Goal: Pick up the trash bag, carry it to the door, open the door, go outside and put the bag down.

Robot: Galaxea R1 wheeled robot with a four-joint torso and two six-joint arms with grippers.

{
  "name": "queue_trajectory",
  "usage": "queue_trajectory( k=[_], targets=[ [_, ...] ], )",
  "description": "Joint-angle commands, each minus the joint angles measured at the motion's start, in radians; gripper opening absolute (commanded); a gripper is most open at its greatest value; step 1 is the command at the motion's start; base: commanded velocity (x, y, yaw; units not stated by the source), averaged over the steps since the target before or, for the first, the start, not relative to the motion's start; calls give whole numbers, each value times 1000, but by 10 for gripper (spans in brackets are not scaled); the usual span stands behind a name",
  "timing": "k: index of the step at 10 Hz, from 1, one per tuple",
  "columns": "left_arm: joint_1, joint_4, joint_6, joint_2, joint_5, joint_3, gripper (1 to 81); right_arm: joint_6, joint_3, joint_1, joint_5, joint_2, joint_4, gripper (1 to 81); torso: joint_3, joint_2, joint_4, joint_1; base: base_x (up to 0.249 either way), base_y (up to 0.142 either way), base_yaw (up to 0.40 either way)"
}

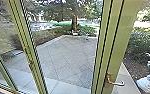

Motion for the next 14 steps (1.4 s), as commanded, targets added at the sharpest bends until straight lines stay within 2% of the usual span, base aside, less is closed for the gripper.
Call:
queue_trajectory(
  k=[1,3,5,9,14],
  targets=[
    [-32,-4,3,1,67,9,10,87,-55,248,-259,-87,47,811,0,0,0,0,0,0,0],
    [-33,-4,1,7,66,-10,10,154,-82,372,-357,-78,34,811,0,0,0,0,0,0,0],
    [-32,-5,0,26,65,-43,10,187,-109,452,-430,-57,34,811,0,0,0,0,0,0,0],
    [-32,-4,0,46,66,-65,10,208,-214,476,-436,-6,48,811,0,0,0,0,0,0,0],
    [-33,-4,0,46,65,-65,10,318,-231,591,-439,55,50,811,0,0,0,0,0,0,0]
  ],
)
